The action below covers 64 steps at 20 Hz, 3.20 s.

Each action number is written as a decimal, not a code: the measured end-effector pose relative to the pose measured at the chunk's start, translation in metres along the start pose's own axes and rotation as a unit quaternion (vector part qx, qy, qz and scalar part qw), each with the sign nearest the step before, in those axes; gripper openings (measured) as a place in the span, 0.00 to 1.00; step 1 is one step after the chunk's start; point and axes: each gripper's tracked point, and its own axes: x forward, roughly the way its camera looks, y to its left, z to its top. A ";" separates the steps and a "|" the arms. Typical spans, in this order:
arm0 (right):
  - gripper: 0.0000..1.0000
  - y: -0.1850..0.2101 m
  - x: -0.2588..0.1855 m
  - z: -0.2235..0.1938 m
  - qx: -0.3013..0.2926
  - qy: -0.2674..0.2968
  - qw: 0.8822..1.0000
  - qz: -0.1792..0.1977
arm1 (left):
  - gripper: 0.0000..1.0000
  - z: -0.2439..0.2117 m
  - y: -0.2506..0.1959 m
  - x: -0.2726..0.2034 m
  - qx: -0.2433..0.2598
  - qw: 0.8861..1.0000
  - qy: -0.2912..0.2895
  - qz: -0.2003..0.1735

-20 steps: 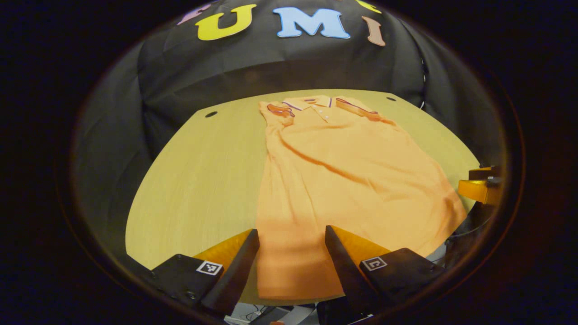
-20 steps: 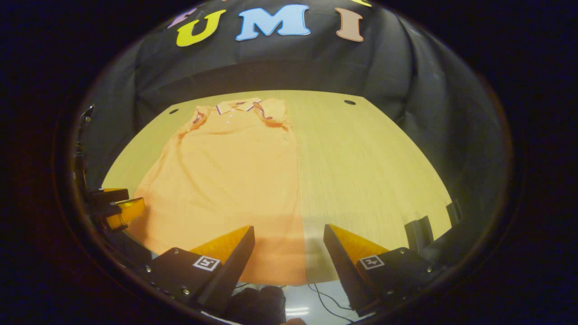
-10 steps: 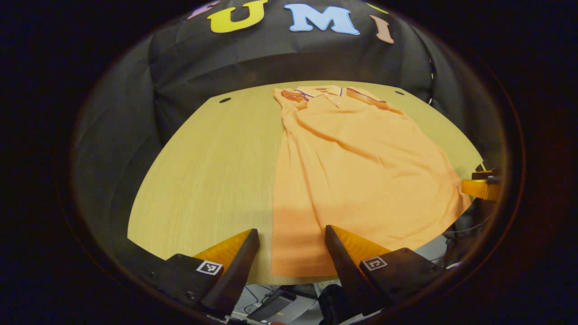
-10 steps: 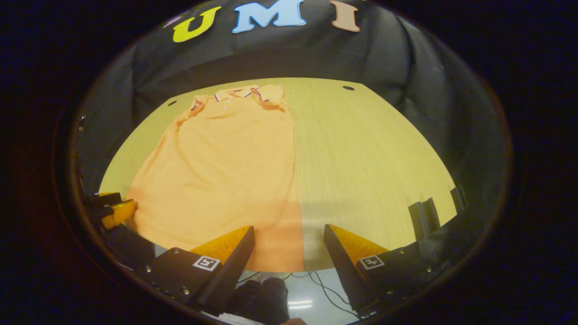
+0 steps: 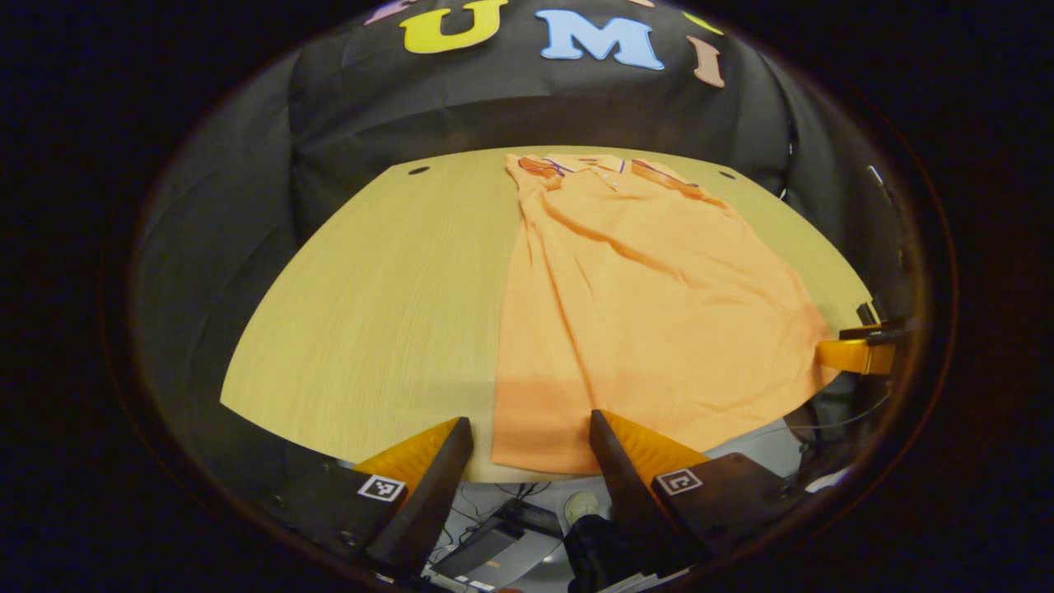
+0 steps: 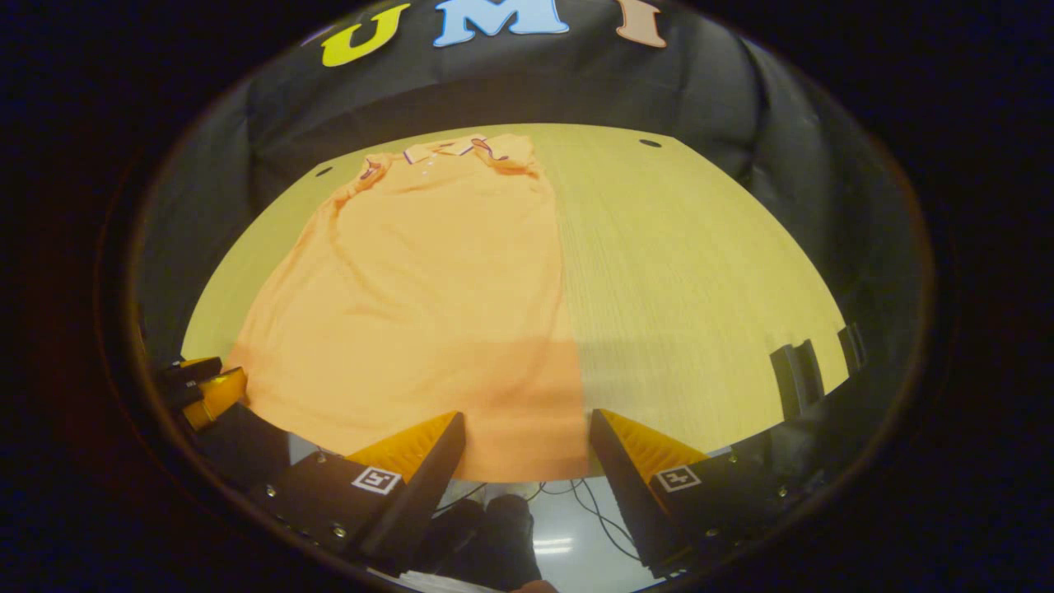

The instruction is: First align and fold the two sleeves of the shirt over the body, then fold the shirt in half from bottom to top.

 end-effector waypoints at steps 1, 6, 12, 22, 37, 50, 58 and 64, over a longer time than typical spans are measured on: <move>0.96 0.000 -0.002 0.003 -0.004 -0.006 1.000 -0.003 | 0.97 0.001 0.000 0.000 -0.008 1.000 0.000 0.001; 0.83 0.003 0.001 0.000 -0.001 -0.003 1.000 -0.004 | 0.87 0.001 -0.017 0.002 0.015 1.000 -0.003 -0.014; 0.43 0.003 0.002 0.003 0.006 -0.003 1.000 0.011 | 0.15 0.001 -0.045 0.003 0.092 0.995 -0.013 -0.021; 0.01 0.007 -0.012 0.024 0.087 -0.004 0.991 0.099 | 0.07 0.051 -0.063 -0.023 0.024 0.999 -0.042 -0.009; 0.01 0.002 -0.003 0.236 0.036 -0.136 0.985 0.099 | 0.05 0.267 -0.048 0.024 -0.026 0.989 -0.144 -0.026; 0.01 0.021 0.078 0.389 0.025 -0.169 0.984 0.055 | 0.05 0.418 -0.030 0.146 -0.005 0.984 -0.172 -0.046; 0.01 0.025 0.137 0.442 -0.008 -0.162 0.986 0.028 | 0.05 0.468 -0.019 0.214 -0.001 0.983 -0.180 -0.026; 0.01 0.020 0.164 0.468 -0.005 -0.158 0.987 0.017 | 0.05 0.487 -0.023 0.249 0.015 0.982 -0.188 -0.016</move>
